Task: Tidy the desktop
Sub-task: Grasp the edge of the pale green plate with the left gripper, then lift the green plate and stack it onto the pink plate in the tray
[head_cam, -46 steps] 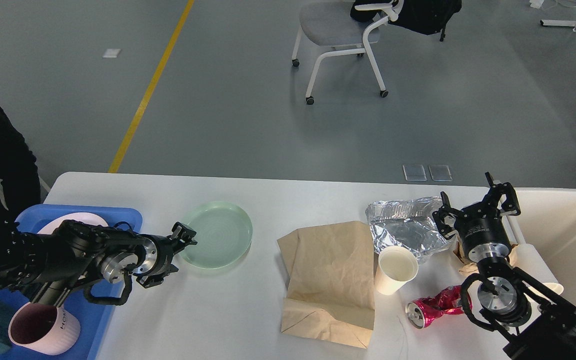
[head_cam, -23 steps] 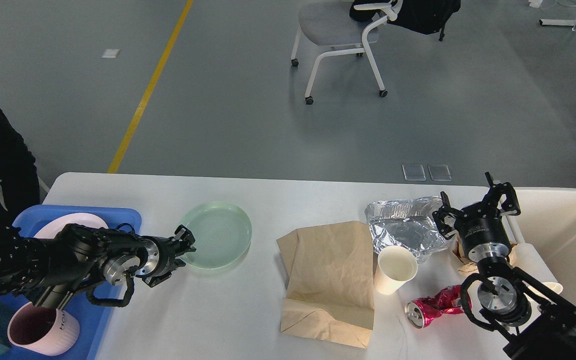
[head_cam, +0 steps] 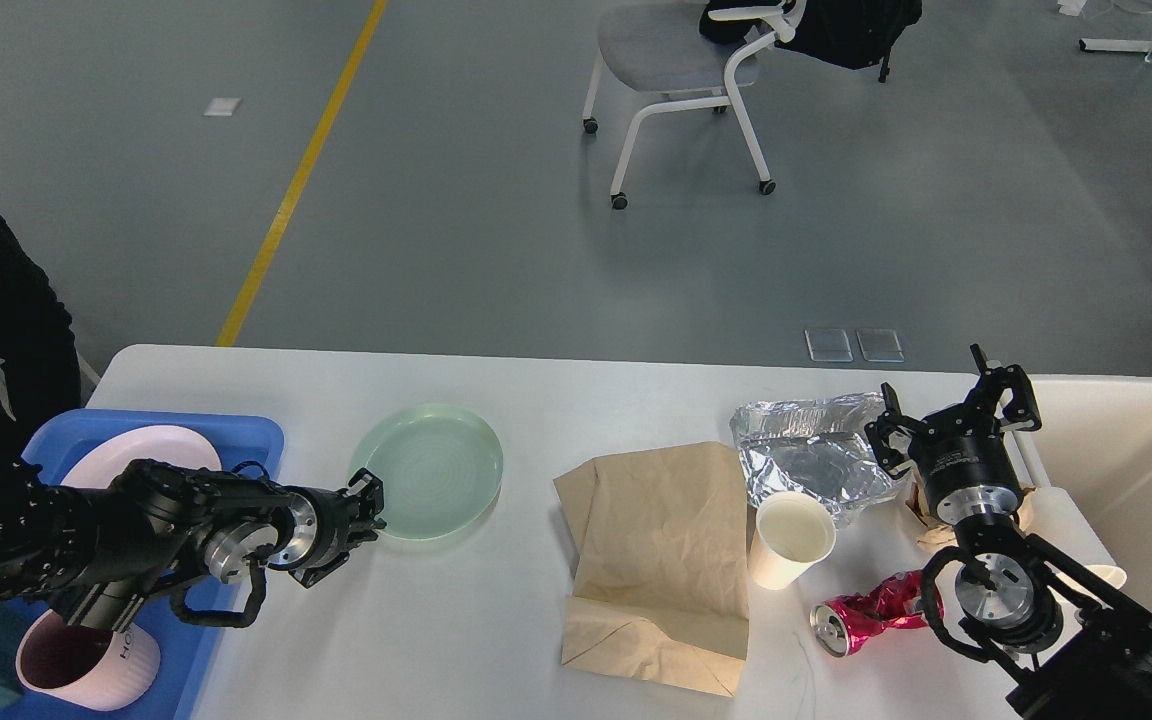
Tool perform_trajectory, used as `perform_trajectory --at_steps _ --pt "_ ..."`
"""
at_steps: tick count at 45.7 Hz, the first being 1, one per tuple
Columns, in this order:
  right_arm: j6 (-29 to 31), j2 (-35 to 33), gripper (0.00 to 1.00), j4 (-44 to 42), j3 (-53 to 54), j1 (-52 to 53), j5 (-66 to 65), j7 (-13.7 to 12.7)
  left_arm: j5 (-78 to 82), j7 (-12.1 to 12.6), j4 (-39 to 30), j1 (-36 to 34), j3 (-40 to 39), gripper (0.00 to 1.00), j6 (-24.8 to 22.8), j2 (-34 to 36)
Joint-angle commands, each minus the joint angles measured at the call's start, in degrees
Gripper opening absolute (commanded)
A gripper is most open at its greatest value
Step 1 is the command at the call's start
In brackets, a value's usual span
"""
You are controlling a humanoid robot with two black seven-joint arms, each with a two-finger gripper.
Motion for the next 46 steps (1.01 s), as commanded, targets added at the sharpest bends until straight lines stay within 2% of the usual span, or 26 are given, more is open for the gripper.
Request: perform_trajectory --at_steps 1,13,19,26,29,38,46 --pt "0.0 0.0 1.0 0.0 0.0 0.0 0.0 0.0 0.0 -0.1 0.0 0.1 0.0 0.0 -0.6 0.1" --pt "0.0 0.0 1.0 0.0 0.0 0.0 0.0 0.0 0.0 0.0 -0.5 -0.5 0.4 0.0 -0.9 0.3" --pt "0.0 0.0 1.0 -0.1 0.0 0.0 0.0 0.0 0.0 0.1 -0.7 -1.0 0.5 0.0 -2.6 0.8" --pt "0.0 0.0 1.0 -0.1 0.0 0.0 0.0 0.0 0.0 2.0 -4.3 -5.2 1.6 0.0 -4.8 3.0" --pt "0.0 0.0 1.0 -0.1 0.0 0.0 0.0 0.0 0.0 4.3 -9.0 -10.7 4.4 0.0 -5.5 5.3" --pt "0.0 0.0 1.0 -0.1 0.0 0.0 0.0 0.0 0.1 8.1 -18.5 -26.5 15.2 0.0 -5.5 8.1" --pt "0.0 0.0 1.0 -0.1 0.0 0.0 0.0 0.0 0.1 7.1 -30.4 -43.8 22.7 0.0 -8.1 9.5"
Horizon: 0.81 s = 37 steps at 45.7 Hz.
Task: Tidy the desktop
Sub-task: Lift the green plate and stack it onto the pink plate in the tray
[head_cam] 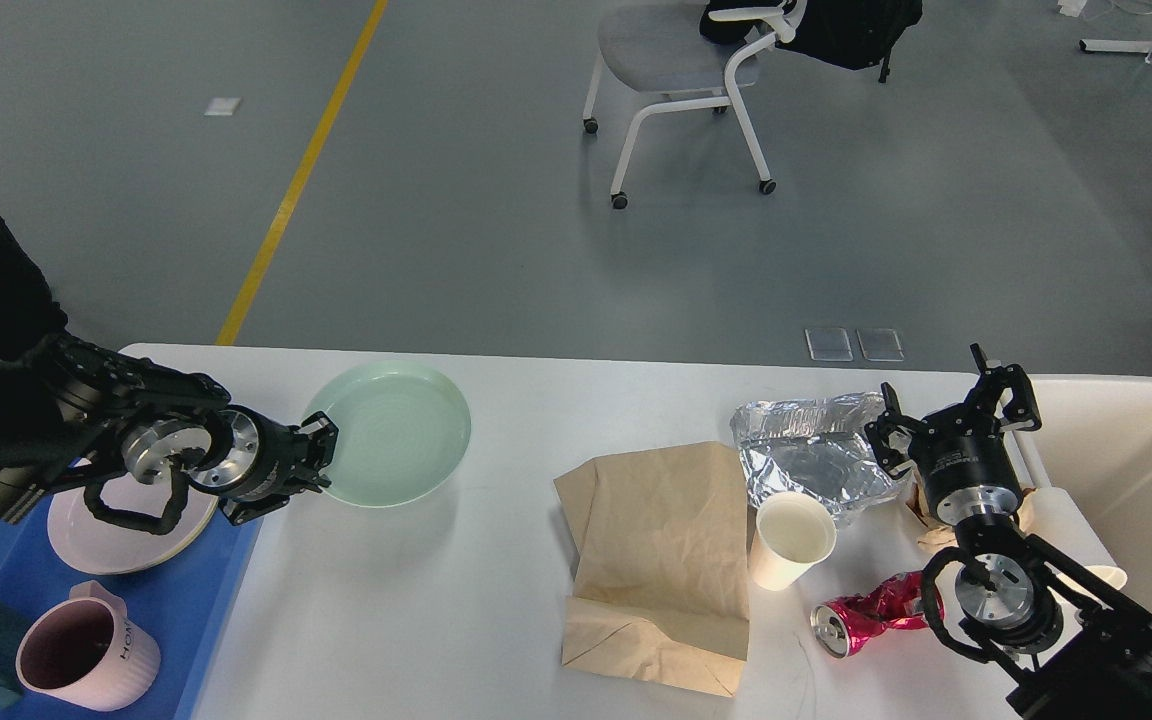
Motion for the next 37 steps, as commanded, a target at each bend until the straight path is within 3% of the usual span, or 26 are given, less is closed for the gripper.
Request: perform_trajectory --at_steps 1,9,14,26,37 --pt "0.0 0.0 1.0 -0.1 0.0 0.0 0.0 0.0 0.0 -0.8 -9.2 -13.2 4.9 0.0 -2.8 1.6" --pt "0.0 0.0 1.0 -0.1 0.0 0.0 0.0 0.0 0.8 -0.9 -20.6 -29.8 9.3 0.0 -8.8 3.6" --pt "0.0 0.0 1.0 -0.1 0.0 0.0 0.0 0.0 0.9 -1.8 -23.6 -35.5 12.2 0.0 -10.2 1.8" --pt "0.0 0.0 1.0 0.0 0.0 0.0 0.0 0.0 3.7 -3.0 -21.7 -33.5 16.1 0.0 -11.3 2.4" --pt "0.0 0.0 1.0 0.0 0.0 0.0 0.0 0.1 12.3 -6.4 -11.8 -23.8 20.6 0.0 -11.3 10.3"
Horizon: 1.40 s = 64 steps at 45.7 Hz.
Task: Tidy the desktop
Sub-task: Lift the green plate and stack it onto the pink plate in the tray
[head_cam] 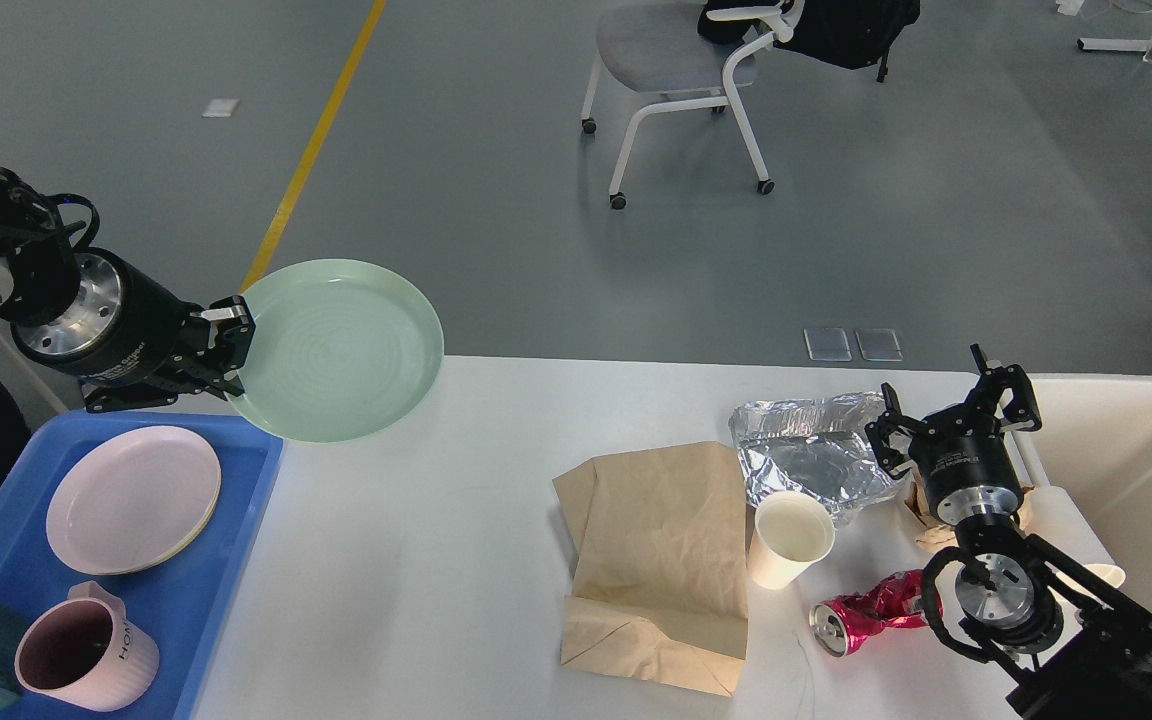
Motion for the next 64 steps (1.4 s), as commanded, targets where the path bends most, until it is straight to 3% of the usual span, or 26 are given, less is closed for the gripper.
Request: perform_trajectory --at_steps 1,7,12,19,24,28,38,46,57,64 --pt "0.0 -0.1 1.0 0.0 0.0 0.0 0.0 0.0 6.1 -1.2 6.6 6.4 1.4 0.0 0.0 5.5" --pt "0.0 0.0 1.0 0.0 0.0 0.0 0.0 0.0 9.9 -1.5 15.5 15.1 0.4 0.0 -0.2 10.6" --pt "0.0 0.0 1.0 0.0 0.0 0.0 0.0 0.0 12.7 -2.1 23.2 21.5 -3.1 0.0 -3.6 17.1" --pt "0.0 0.0 1.0 0.0 0.0 0.0 0.0 0.0 17.6 -1.5 34.4 36.1 -18.8 0.0 -9.9 23.3" --pt "0.0 0.0 1.0 0.0 0.0 0.0 0.0 0.0 18.9 -1.3 41.9 48.8 -30.5 0.0 -11.9 23.6" --pt "0.0 0.0 1.0 0.0 0.0 0.0 0.0 0.0 18.9 -1.3 44.3 55.2 -36.3 0.0 -12.2 23.1" --pt "0.0 0.0 1.0 0.0 0.0 0.0 0.0 0.0 18.8 -1.4 46.5 57.8 -37.8 0.0 -11.6 20.8" --pt "0.0 0.0 1.0 0.0 0.0 0.0 0.0 0.0 18.1 -1.4 52.7 60.7 -38.5 0.0 -10.6 18.8" --pt "0.0 0.0 1.0 0.0 0.0 0.0 0.0 0.0 18.1 -1.2 55.1 64.3 -39.9 0.0 -3.3 15.3" --pt "0.0 0.0 1.0 0.0 0.0 0.0 0.0 0.0 18.1 -1.2 55.1 65.5 -40.6 0.0 -3.2 14.0"
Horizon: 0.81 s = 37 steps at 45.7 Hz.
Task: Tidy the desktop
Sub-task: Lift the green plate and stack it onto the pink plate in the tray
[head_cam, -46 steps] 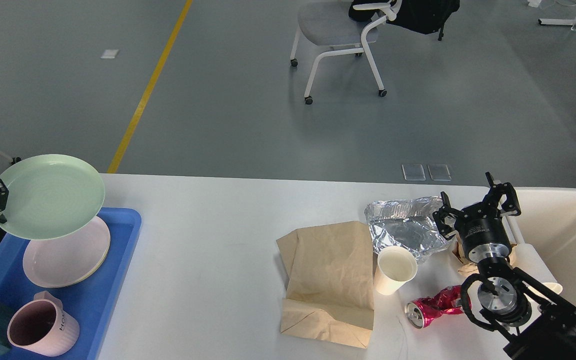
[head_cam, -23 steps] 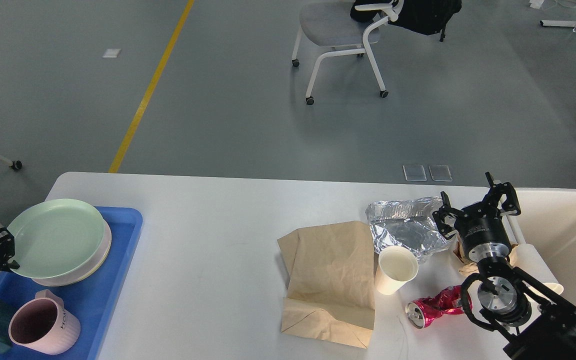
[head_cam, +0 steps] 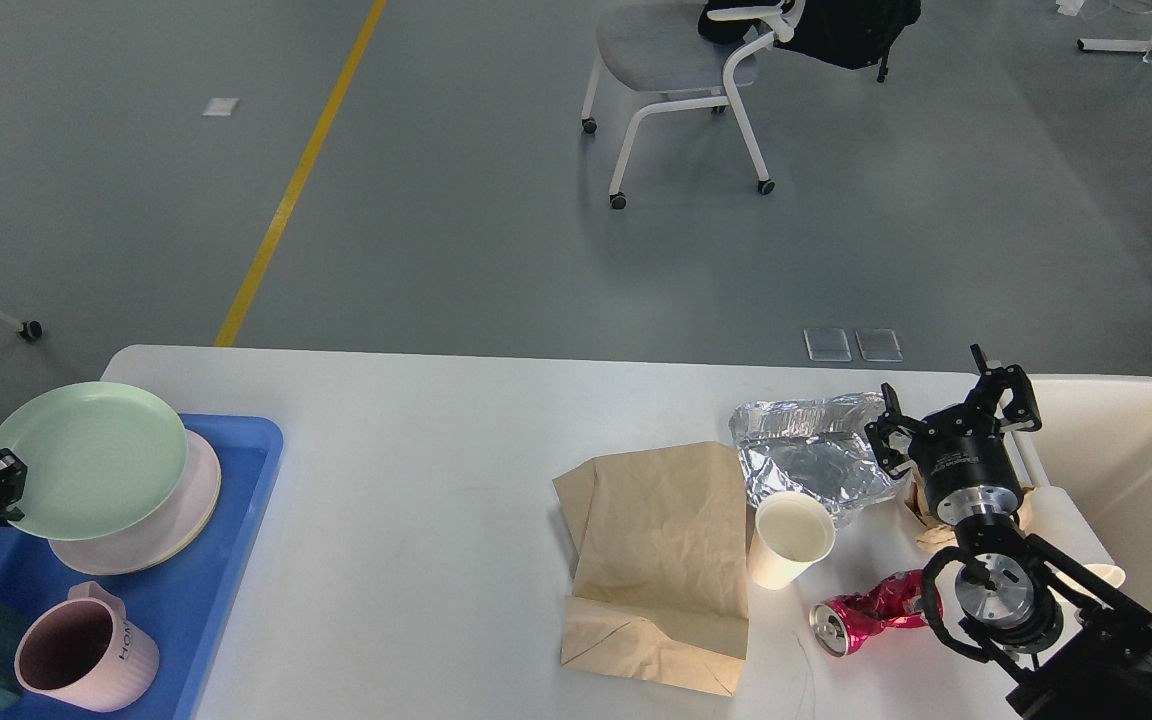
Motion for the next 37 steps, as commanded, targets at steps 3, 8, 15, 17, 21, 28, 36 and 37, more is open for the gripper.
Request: perform_trajectory --at_steps 3,8,15,17,21,28,36,37 --pt "0.0 0.0 1.0 0.0 0.0 0.0 0.0 0.0 0.1 0.0 0.0 0.8 -0.4 0.0 0.4 -1.4" --pt "0.0 0.0 1.0 0.0 0.0 0.0 0.0 0.0 0.1 0.0 0.0 1.4 -0.5 0.0 0.7 -2.2" --pt "0.0 0.0 1.0 0.0 0.0 0.0 0.0 0.1 0.1 0.0 0.0 1.7 -0.5 0.01 0.9 -2.5" --pt "0.0 0.0 1.0 0.0 0.0 0.0 0.0 0.0 0.1 -0.1 -0.1 1.7 -0.6 0.05 0.9 -2.5" --pt "0.0 0.0 1.0 0.0 0.0 0.0 0.0 0.0 0.1 0.0 -0.1 1.6 -0.8 0.25 1.1 -2.5" --pt "0.0 0.0 1.0 0.0 0.0 0.0 0.0 0.1 0.1 -0.1 -0.1 1.6 -0.8 0.66 2.8 -2.4" --pt "0.0 0.0 1.0 0.0 0.0 0.0 0.0 0.0 0.2 0.0 -0.2 1.1 -0.7 0.9 2.9 -2.1" --pt "0.0 0.0 1.0 0.0 0.0 0.0 0.0 0.0 0.3 0.0 -0.4 0.8 -0.8 0.91 2.7 -1.9"
